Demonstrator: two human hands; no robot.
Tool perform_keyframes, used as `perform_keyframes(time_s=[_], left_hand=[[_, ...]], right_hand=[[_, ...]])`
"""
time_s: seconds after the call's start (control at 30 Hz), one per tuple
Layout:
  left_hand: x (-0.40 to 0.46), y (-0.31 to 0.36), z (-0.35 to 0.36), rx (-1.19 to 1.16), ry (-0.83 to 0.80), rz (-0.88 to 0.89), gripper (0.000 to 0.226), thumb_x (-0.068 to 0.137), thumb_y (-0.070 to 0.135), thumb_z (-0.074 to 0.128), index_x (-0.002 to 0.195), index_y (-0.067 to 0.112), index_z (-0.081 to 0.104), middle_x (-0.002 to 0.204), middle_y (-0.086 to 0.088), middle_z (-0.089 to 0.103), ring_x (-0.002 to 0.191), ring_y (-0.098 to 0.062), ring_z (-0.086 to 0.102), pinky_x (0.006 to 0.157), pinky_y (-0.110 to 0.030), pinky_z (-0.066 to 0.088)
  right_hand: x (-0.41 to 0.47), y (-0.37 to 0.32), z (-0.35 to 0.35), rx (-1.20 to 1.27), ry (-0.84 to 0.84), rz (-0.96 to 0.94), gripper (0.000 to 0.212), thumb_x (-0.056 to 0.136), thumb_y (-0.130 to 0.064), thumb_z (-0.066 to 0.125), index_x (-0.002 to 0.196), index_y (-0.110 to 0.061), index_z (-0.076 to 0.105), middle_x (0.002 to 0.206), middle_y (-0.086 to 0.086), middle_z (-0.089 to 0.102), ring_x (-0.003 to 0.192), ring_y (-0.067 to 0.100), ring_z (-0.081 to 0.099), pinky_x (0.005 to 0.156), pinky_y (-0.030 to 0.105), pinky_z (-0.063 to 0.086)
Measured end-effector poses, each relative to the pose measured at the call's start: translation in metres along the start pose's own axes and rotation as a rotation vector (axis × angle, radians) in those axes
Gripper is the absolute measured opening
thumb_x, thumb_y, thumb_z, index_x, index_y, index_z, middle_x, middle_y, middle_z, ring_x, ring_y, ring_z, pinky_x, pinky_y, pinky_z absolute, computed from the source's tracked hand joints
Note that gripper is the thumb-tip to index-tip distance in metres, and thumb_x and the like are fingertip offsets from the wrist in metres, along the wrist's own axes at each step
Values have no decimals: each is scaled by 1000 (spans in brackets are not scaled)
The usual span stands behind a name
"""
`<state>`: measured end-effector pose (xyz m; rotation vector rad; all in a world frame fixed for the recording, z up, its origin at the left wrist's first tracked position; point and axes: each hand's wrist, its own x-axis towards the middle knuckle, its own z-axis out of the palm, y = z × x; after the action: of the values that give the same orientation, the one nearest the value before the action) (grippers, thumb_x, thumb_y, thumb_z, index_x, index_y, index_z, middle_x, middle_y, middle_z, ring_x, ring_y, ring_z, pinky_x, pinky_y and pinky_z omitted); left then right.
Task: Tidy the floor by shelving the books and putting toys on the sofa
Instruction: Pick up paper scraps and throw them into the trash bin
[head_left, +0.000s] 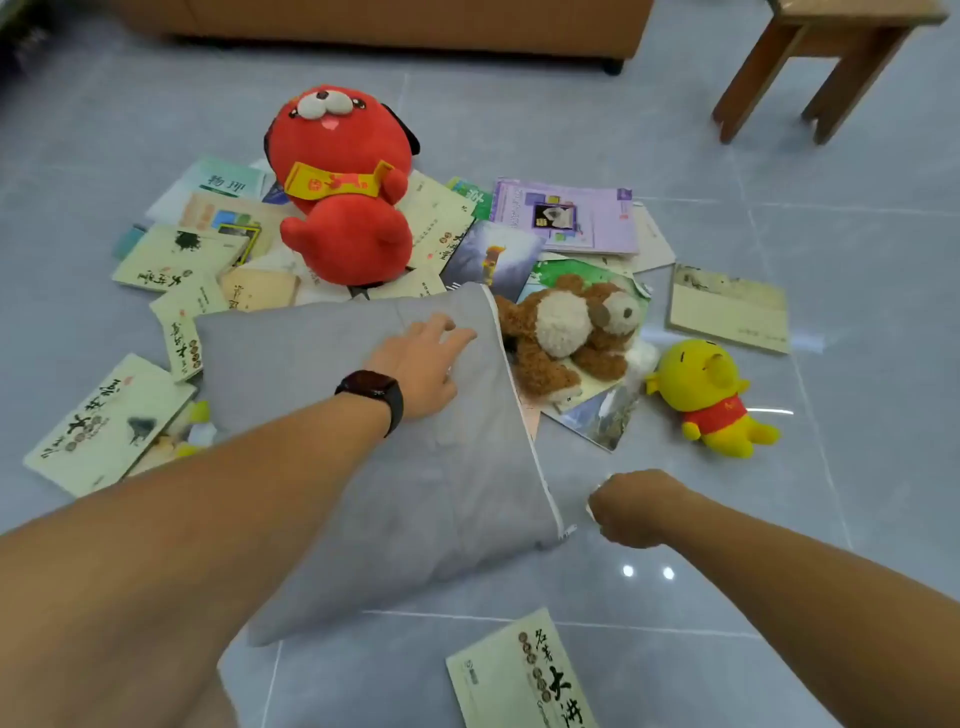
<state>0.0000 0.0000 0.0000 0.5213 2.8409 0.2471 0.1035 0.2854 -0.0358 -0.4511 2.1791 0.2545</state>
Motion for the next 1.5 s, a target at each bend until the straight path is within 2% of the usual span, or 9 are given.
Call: perform_keyframes(time_s=[0.1,0.27,0.47,0.67,0.83,0.97,1.1,1.3,1.5], left_hand=[[23,-4,-3,9,-9,-73,67,91,28,59,152,30,32,152,-6,31,133,-32,39,95,-44,47],[4,4,7,164,-253,4,65,93,27,55,153,33,31,158,-5,23,137,-29,35,101,-42,43],[6,1,1,255,-221,-56,41,96,13,48,136,20,47,136,-9,42,122,-31,45,94,-41,44],[-5,11,-11,-35,-481,-57,25,97,13,55,122,14,62,128,-10,58,116,-30,57,95,-35,48],[-27,70,-54,-395,-285,108,24,94,13,61,118,14,68,111,-1,65,91,-15,56,78,-21,40],[-57,104,-65,-561,-152,88,20,95,15,63,114,16,68,115,2,57,88,-14,55,77,-17,41],[-67,110,-48,-474,-157,87,24,93,17,64,116,17,68,138,1,46,112,-16,55,87,-16,36],[-52,111,-35,-377,-207,24,25,91,29,72,114,18,72,110,0,69,97,-16,62,74,-22,40],[-49,130,-9,-336,-330,97,30,87,32,77,111,15,68,94,7,53,91,-14,50,73,-21,33]], right_hand=[[11,4,-6,55,22,14,32,101,-35,46,127,-21,58,121,6,61,108,25,61,88,37,52],[2,-8,-18,168,22,-15,33,102,-37,45,129,-21,56,123,7,60,108,27,60,90,40,52],[3,-19,-2,142,-12,-70,36,101,-34,46,131,-18,56,126,10,61,113,31,59,94,42,49],[3,-7,-7,109,-58,22,36,102,-34,47,133,-18,56,129,9,59,114,29,59,86,36,46],[6,10,-8,385,131,181,34,100,-32,47,133,-25,52,131,3,56,115,22,57,90,33,49],[6,1,21,521,103,261,40,99,-34,51,136,-23,47,137,6,48,117,27,56,96,38,50],[18,-9,50,555,144,283,47,99,-27,51,143,-23,36,142,9,35,121,34,51,94,44,50],[39,-10,73,613,171,333,40,99,-15,48,138,-20,39,134,11,37,117,36,49,90,42,46],[53,-22,84,668,178,290,21,98,-20,52,118,-12,52,122,14,54,108,33,57,85,35,45]])
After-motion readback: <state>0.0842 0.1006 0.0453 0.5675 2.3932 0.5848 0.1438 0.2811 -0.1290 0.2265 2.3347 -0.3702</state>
